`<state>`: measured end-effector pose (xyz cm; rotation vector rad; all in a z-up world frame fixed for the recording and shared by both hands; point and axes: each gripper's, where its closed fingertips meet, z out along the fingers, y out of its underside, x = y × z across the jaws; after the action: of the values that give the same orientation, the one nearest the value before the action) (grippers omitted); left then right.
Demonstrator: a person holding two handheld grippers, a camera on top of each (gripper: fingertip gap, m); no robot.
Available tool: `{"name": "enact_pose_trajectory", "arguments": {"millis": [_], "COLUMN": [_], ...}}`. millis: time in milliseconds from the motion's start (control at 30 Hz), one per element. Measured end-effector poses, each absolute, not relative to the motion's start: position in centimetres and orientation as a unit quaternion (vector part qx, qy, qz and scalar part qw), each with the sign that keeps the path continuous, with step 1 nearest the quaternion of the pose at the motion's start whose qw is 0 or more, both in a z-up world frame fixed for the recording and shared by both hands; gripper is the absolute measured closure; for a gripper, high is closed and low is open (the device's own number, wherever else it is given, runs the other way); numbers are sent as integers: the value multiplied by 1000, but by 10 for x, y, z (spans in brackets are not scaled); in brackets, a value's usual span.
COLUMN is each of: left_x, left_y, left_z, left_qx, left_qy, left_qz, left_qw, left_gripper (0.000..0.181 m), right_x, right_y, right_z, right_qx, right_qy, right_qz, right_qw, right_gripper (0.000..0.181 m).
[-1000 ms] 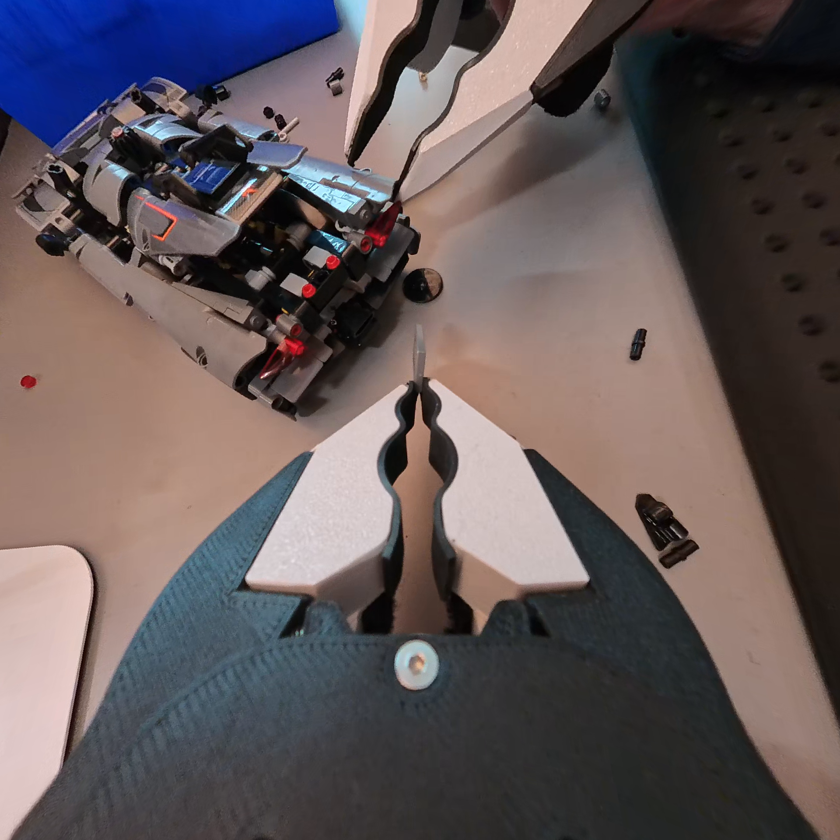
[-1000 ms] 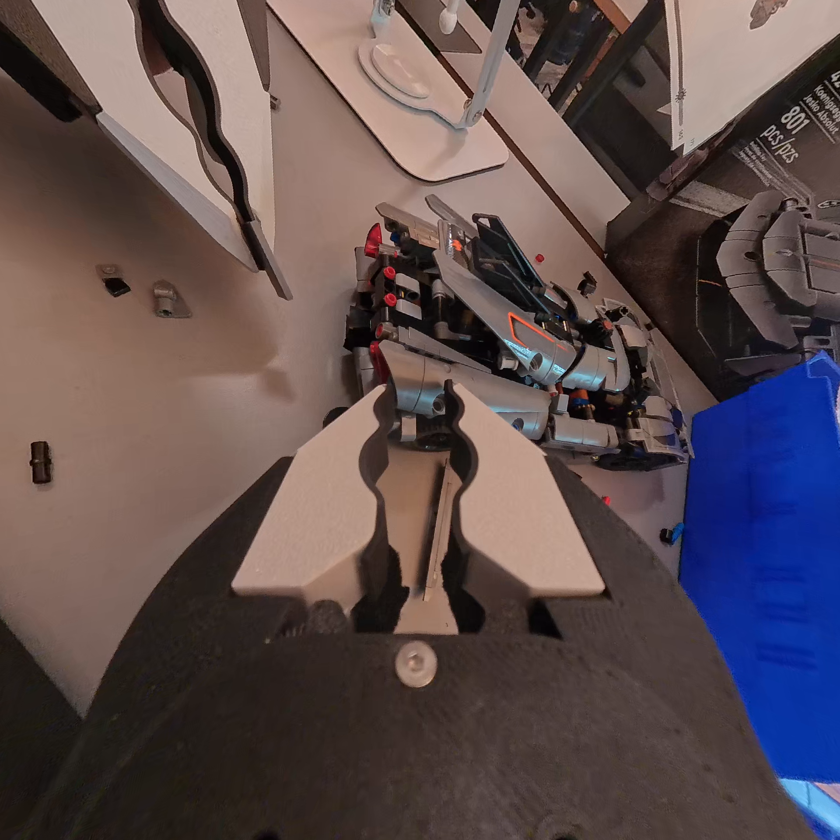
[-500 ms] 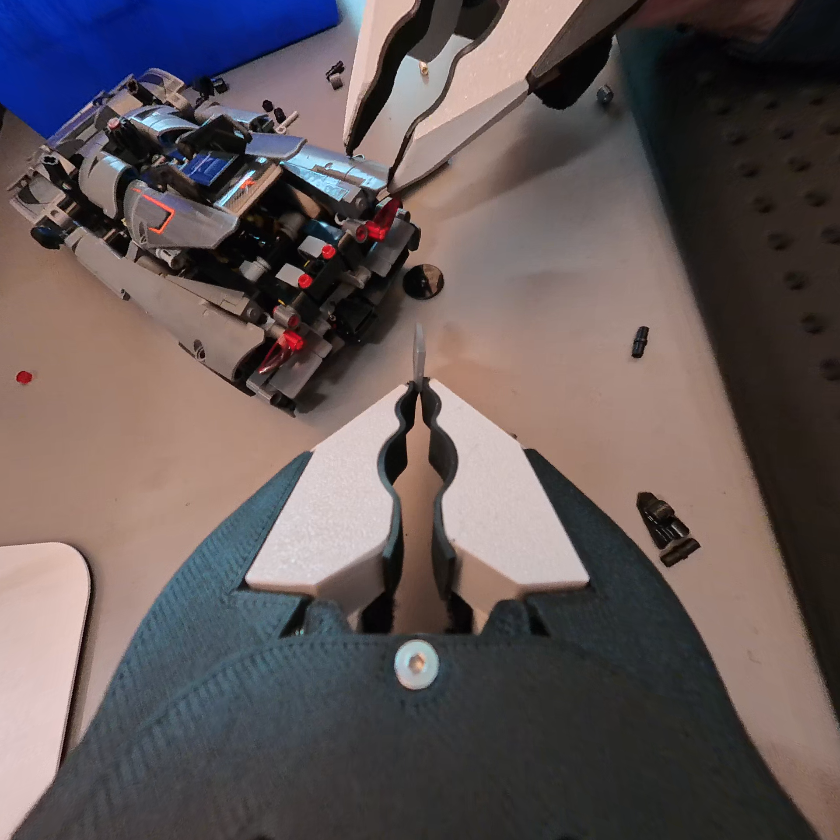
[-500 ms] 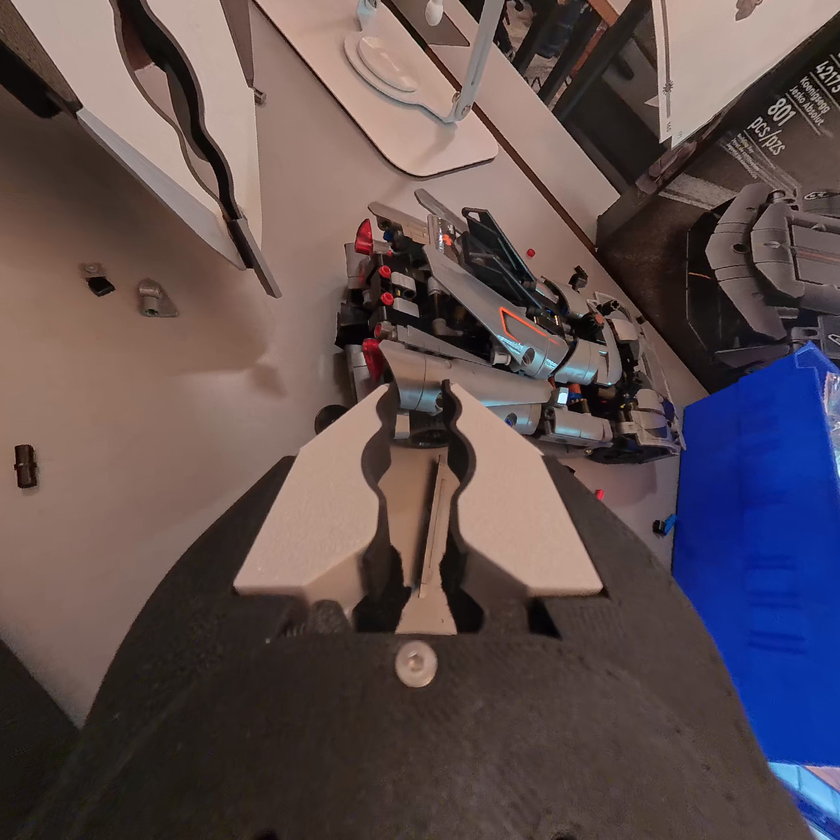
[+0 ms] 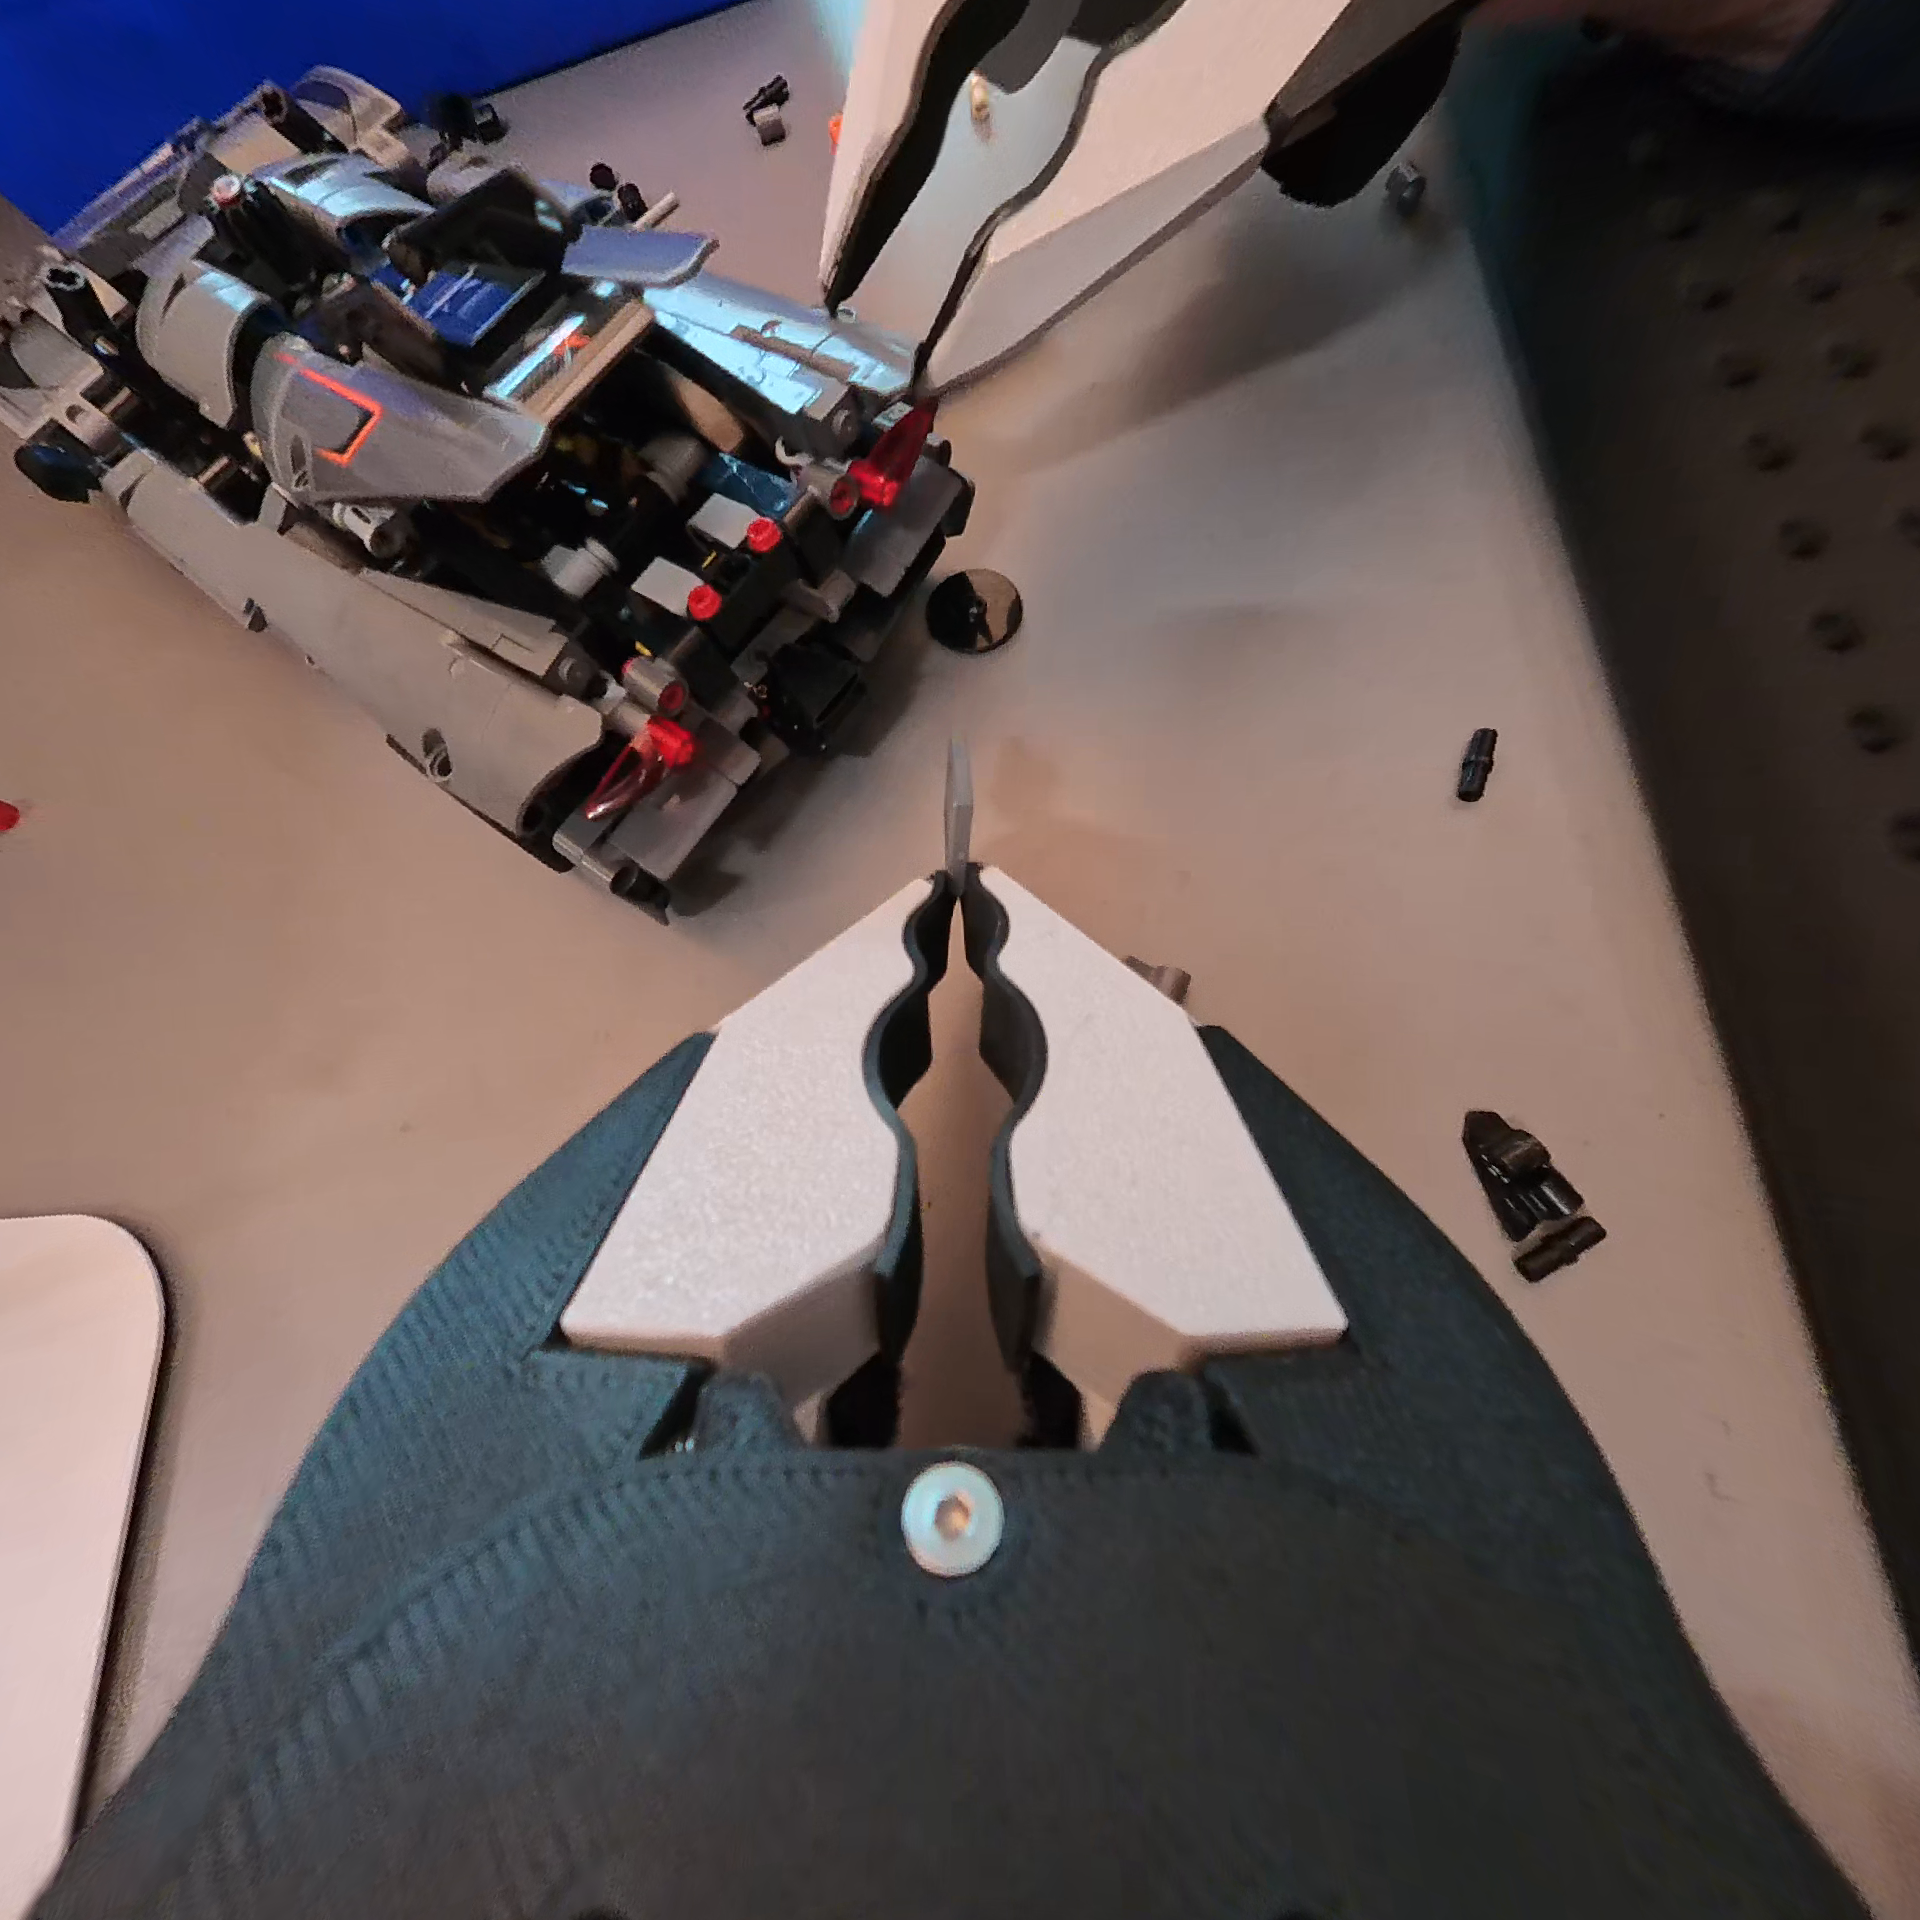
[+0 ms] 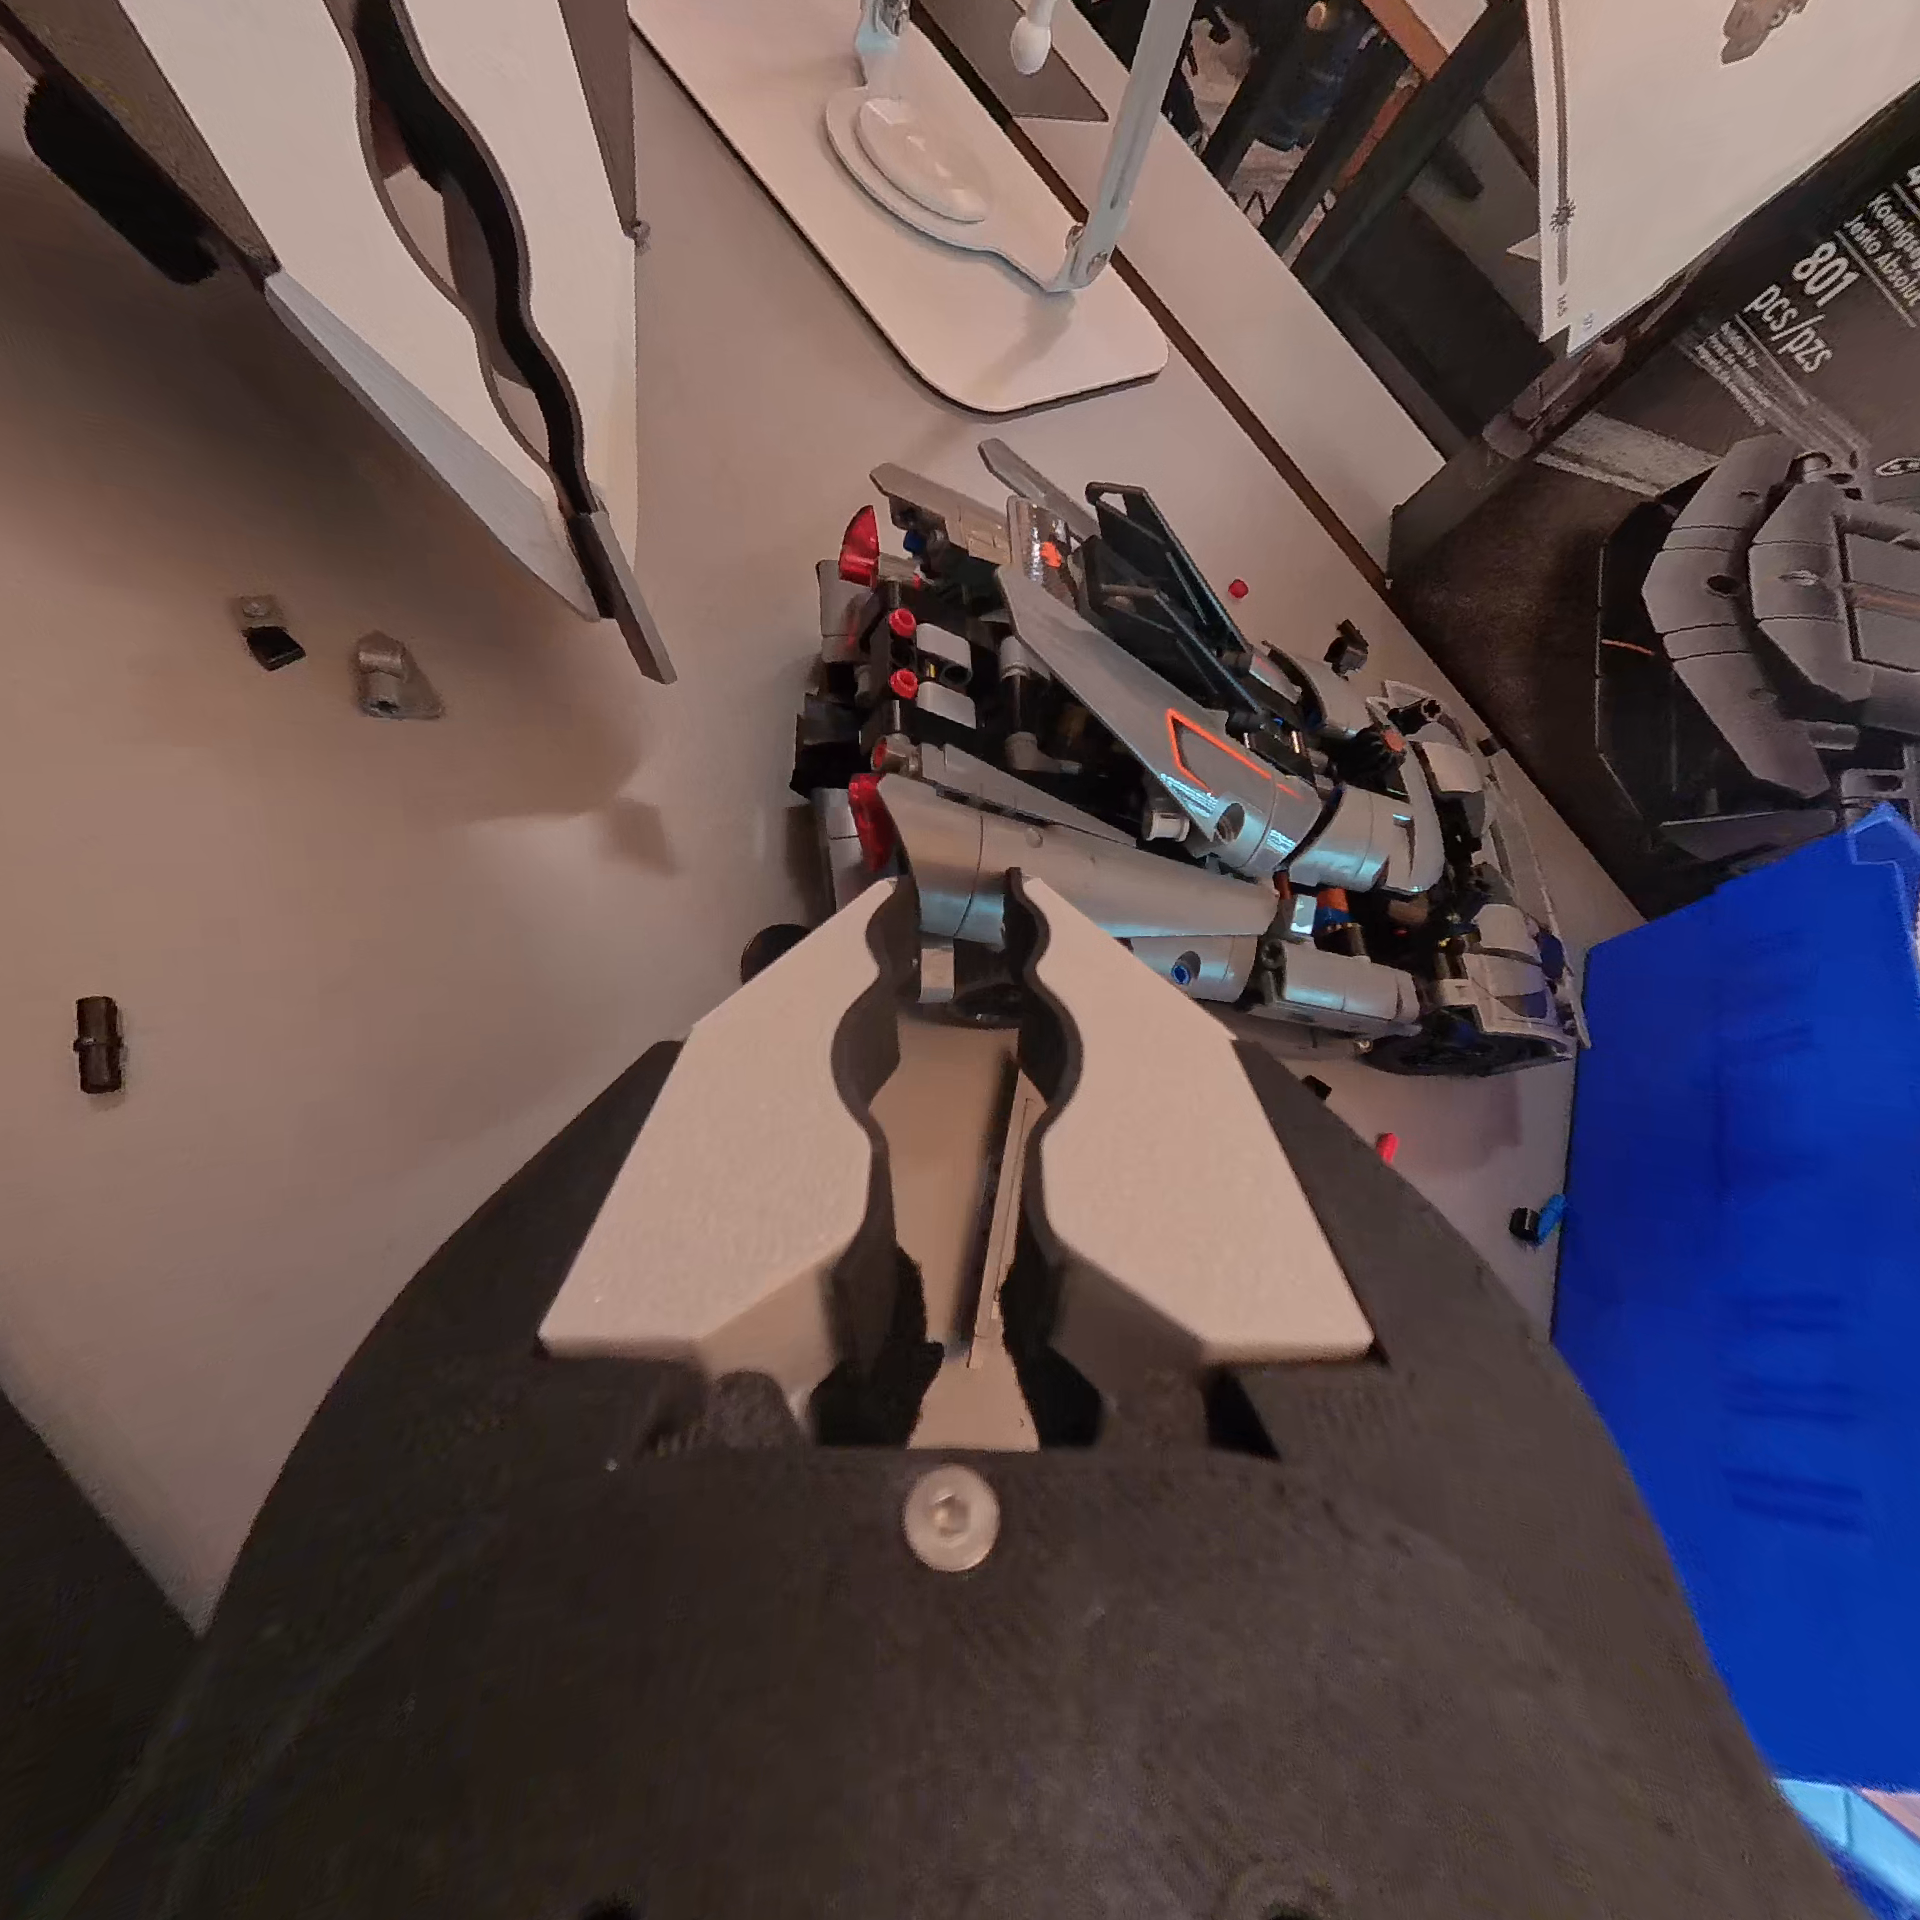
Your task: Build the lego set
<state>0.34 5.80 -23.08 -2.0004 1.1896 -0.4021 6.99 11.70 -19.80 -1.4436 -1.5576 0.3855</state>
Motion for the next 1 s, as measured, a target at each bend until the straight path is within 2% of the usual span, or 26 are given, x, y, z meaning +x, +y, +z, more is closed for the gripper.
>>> {"name": "enact_pose_trajectory", "arguments": {"millis": [467, 600, 833, 1000], "left_x": [-12, -12, -24, -35], "left_y": [57, 57, 62, 89], "left_z": [-257, -253, -249, -220], "left_qx": [-854, -857, -868, -848], "left_qy": [305, 268, 281, 299], "left_qz": [-323, -356, -295, -183], "left_qw": [270, 259, 283, 398], "left_gripper": [180, 169, 149, 150], "right_x": [71, 71, 70, 71], "right_y": [119, 119, 119, 121], "right_z": [-199, -199, -197, -200], "right_qx": [-595, -597, -597, -603], "right_qy": [-629, -625, -620, -618], "right_qz": [178, 185, 198, 195], "right_qw": [468, 467, 470, 465], "right_gripper": [163, 163, 162, 159]}}
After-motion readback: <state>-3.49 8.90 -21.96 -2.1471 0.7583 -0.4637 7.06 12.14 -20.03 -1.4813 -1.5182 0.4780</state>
